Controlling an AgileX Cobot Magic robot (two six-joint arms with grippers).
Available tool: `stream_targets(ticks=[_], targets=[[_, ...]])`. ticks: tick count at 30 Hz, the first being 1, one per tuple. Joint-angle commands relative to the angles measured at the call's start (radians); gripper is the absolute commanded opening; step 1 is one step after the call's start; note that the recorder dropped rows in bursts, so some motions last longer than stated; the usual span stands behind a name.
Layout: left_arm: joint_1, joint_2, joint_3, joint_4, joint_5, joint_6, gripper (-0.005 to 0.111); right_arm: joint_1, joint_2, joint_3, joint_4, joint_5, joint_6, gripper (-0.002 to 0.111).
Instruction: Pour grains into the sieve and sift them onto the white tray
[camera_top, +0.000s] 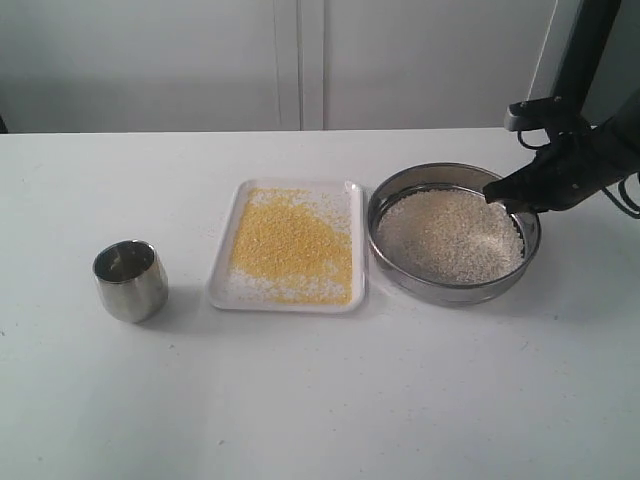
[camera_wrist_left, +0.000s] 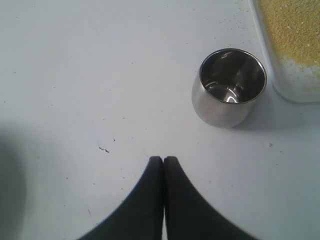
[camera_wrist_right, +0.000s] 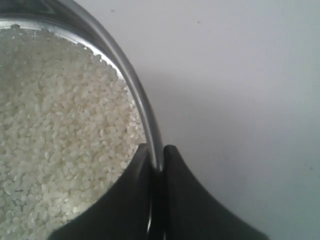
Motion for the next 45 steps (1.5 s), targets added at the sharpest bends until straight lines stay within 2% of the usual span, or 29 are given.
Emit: stream_targets(ticks=[1, 19, 22, 33, 45], targets=[[-0.008, -0.008, 0.008, -0.003, 0.004, -0.001, 0.0, -0.014, -0.01, 0.0, 0.02, 0.008, 0.012, 0.0], [-0.008, -0.008, 0.008, -0.003, 0.004, -0.001, 0.0, -0.016, 0.028, 0.0, -0.015, -0.027, 0.093, 0.001], [-0.008, -0.008, 0.008, -0.003, 0.004, -0.001, 0.0, -0.016, 0.028, 0.0, -0.024, -0.025, 0.093, 0.006], [-0.008, -0.008, 0.008, -0.003, 0.004, -0.001, 0.0, -0.016, 0.026, 0.0, -0.056, -0.022, 0.097, 0.039], [-0.008, -0.008, 0.008, -0.003, 0.004, -0.001, 0.0, -0.016, -0.056, 0.0, -0.061, -0.007, 0.111, 0.039]])
